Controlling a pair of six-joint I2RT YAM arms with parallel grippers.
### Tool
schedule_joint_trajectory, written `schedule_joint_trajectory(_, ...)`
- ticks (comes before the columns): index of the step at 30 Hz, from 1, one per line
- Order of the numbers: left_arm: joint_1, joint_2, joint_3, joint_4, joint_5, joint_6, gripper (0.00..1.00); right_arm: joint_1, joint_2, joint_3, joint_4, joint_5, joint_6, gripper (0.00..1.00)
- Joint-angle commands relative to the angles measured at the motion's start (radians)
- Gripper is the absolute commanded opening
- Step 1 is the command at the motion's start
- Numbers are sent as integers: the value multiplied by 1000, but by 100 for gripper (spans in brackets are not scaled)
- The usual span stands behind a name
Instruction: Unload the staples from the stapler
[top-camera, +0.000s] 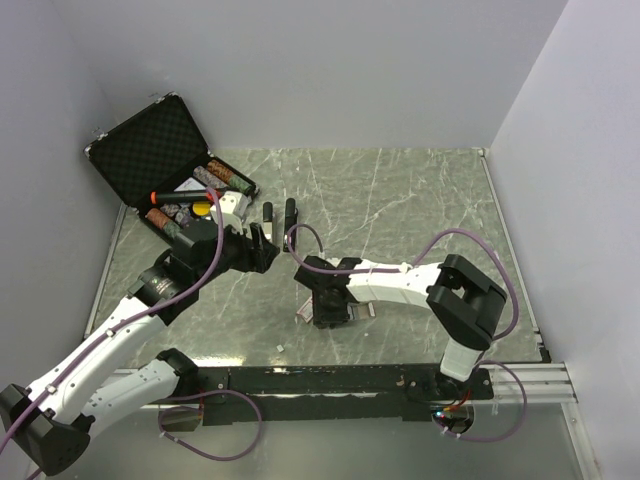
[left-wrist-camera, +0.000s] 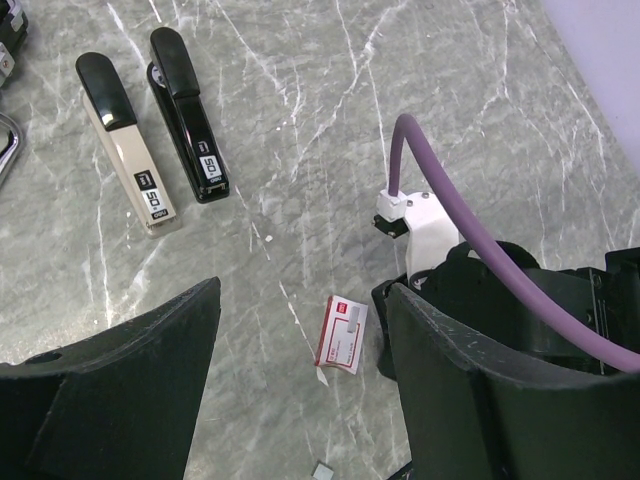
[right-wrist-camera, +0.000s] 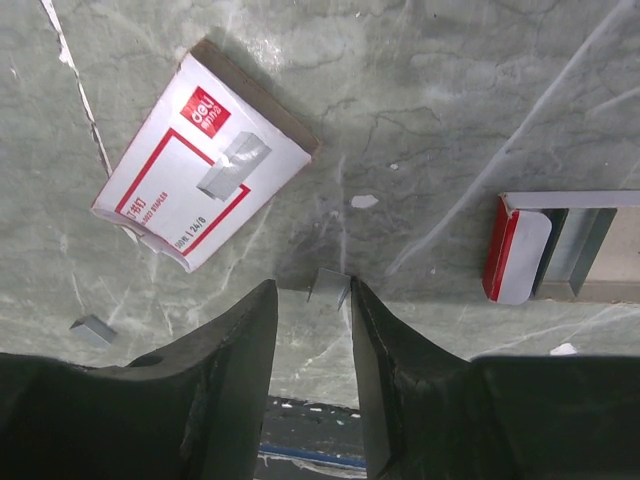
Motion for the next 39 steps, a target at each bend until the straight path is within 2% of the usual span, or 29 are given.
schedule_joint_trajectory(1,4,-5,4,36,13,-4,72,-7,27,29,5,44,-4,42)
schedule_joint_trajectory(10,4,-10,4,36,13,-5,72,-4,30,14,26,32,1,40)
schedule_joint_trajectory(21,4,-17,4,35,10,-4,72,-1,53,18,22,23,-13,33)
schedule_joint_trajectory(33,4,-19,4,32,7,-2,72,5,50,24,2,47,-13,17)
schedule_joint_trajectory(39,4,-16,5,31,7,-2,72,5,-20,31,-38,69,-16,15)
